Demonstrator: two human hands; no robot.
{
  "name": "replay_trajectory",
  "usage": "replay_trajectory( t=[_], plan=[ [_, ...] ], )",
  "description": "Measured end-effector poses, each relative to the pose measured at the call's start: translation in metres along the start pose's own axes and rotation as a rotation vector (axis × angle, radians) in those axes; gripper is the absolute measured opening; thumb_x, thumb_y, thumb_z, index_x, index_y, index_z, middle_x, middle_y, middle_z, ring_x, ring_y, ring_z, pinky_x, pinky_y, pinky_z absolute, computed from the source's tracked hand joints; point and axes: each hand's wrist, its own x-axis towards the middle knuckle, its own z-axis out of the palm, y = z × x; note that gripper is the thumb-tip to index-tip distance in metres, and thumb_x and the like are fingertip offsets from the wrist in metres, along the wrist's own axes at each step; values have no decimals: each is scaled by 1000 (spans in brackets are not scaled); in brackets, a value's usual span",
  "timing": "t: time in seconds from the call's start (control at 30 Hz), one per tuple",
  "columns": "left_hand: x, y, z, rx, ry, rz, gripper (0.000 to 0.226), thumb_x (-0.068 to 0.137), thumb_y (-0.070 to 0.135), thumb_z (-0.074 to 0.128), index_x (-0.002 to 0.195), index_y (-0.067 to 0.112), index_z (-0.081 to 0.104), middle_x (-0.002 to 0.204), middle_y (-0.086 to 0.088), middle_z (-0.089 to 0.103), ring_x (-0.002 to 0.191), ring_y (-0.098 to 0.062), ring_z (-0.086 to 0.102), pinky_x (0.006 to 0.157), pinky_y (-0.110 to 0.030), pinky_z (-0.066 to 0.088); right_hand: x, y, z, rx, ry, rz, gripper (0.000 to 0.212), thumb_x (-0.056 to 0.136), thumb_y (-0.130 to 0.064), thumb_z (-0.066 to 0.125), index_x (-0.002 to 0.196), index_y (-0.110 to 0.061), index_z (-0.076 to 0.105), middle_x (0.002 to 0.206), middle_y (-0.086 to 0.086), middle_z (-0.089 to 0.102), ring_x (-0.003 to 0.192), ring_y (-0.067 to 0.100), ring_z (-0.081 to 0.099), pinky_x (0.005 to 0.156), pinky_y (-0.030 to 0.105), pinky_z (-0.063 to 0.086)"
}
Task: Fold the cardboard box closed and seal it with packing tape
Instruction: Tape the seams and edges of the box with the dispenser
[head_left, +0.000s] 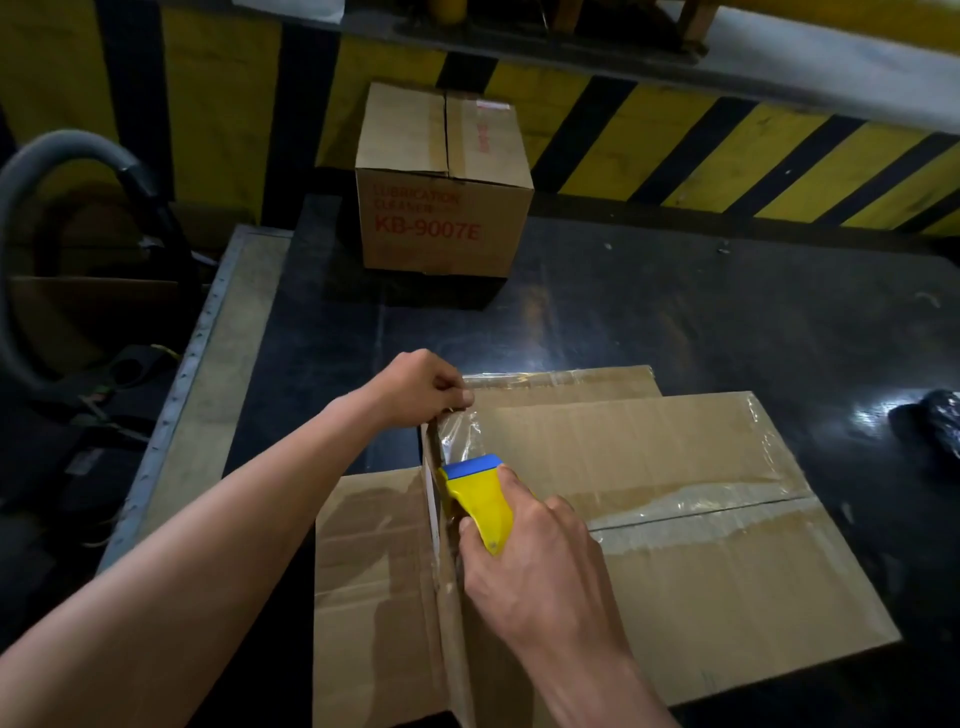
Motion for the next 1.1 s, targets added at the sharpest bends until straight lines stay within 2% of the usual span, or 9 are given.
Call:
replay_trajectory(
  t=[0.1,0.2,0.37,0.53,0.73,0.87,0.97,1.03,1.1],
  plan=[
    [-16,-1,2,41,-18,62,17,89,32,77,104,25,82,92,11,77,84,-1,68,73,-14,50,0,0,1,2,0,5,69,94,-58,46,153,-34,22,107,1,49,102,20,54,85,32,48],
    [-24,-3,4,39,-18,58,31,86,34,80,114,23,79,102,6,78,91,-6,69,83,-22,55,-3,-1,2,-11,12,10,69,93,-59,46,153,-35,22,107,1,51,102,21,55,87,36,50],
    [-26,-4,7,39,-1,54,28,87,32,79,113,22,80,103,4,78,92,-7,69,78,-17,50,-9,0,-1,-8,37,2,70,92,-60,46,153,-32,25,101,2,55,94,22,57,80,35,50],
    [-31,-7,16,38,24,102,25,89,28,79,113,22,79,107,5,78,93,-3,68,84,-19,51,-39,8,-7,-12,-16,28,69,93,-59,44,153,-39,17,104,0,48,90,18,44,79,29,39],
    [-35,1,14,78,36,89,23,89,30,78,112,24,80,107,5,78,96,-9,69,92,-34,57,-69,21,-10,-17,-13,36,68,93,-60,43,152,-44,13,100,-6,45,97,16,51,83,28,41],
    [-49,16,17,321,162,90,34,90,43,73,120,27,75,114,4,75,101,-19,69,83,-35,54,-68,24,0,-67,8,25,62,93,-56,45,149,-36,28,98,-1,49,93,24,55,80,34,44],
    [-65,27,25,501,294,176,28,98,41,60,118,26,73,126,5,70,109,-24,68,78,-35,50,-65,24,3,-72,36,19,63,92,-54,48,149,-31,34,110,4,57,106,27,58,88,37,47],
    [-75,32,38,508,245,210,29,103,41,49,112,24,71,127,5,69,107,-25,67,72,-34,44,-65,24,3,-63,47,14,61,90,-54,50,145,-28,40,113,5,60,106,28,60,88,37,48],
    [-81,30,50,493,103,219,37,106,39,42,126,18,64,142,0,58,127,-24,56,85,-39,46,-65,24,3,-76,47,8,57,89,-53,51,139,-25,46,113,6,62,105,28,60,86,37,49]
  ],
)
